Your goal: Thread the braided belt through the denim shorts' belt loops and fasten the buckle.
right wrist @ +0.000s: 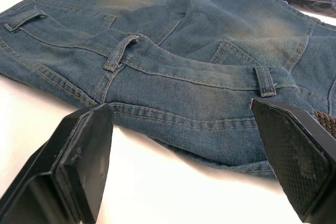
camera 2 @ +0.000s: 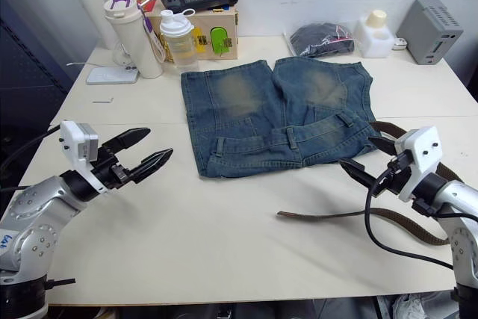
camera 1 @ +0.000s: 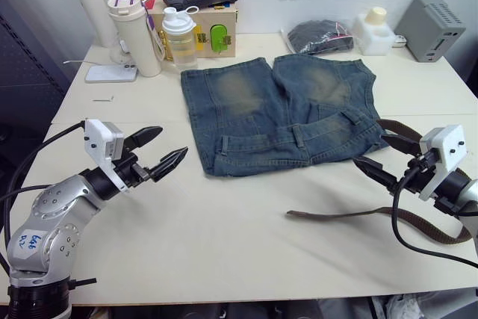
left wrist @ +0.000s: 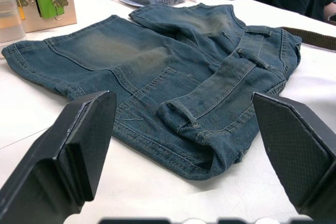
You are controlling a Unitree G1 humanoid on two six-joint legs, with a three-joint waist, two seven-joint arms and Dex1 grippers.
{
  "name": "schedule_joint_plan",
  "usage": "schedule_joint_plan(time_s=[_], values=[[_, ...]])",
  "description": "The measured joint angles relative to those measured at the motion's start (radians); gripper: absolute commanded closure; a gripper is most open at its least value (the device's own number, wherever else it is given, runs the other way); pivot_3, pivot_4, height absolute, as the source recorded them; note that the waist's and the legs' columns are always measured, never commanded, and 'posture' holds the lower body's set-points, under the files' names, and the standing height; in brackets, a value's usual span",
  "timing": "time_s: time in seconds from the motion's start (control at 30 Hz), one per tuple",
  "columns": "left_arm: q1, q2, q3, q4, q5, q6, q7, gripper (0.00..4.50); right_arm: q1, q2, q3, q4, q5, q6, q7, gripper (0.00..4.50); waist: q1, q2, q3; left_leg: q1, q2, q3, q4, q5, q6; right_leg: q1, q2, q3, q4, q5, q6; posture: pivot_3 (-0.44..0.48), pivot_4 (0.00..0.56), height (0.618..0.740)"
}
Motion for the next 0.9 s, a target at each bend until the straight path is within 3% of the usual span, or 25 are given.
schedule_joint_plan(time_s=[0.27,0.5,0.9], values=[[0.038,0.003,-0.024,0.016,0.012,-0.012,-0.065,0.0,0.036,0.0,0.0,0.0,-0.008,-0.02,0.001,0.04,-0.002,0.0,0.0,0.0,0.0,0.0,0.0,0.0,0.0,0.0,0.0,0.0,0.0,0.0,0.0,0.0,0.15,0.69],[0.128,0.076,-0.042,0.035,0.076,-0.062,-0.172,0.0,0.062,-0.011,-0.001,0.004,-0.02,-0.048,0.032,0.04,-0.001,0.0,0.0,0.0,0.0,0.0,0.0,0.0,0.0,0.0,0.0,0.0,0.0,0.0,0.0,0.0,0.15,0.69],[0.125,0.097,-0.051,0.044,0.106,-0.099,-0.222,0.0,0.044,-0.044,0.004,0.054,-0.026,-0.065,0.086,0.04,-0.001,0.0,0.0,0.0,0.0,0.0,0.0,0.0,0.0,0.0,-0.001,0.0,-0.001,0.0,0.0,0.0,0.15,0.69]])
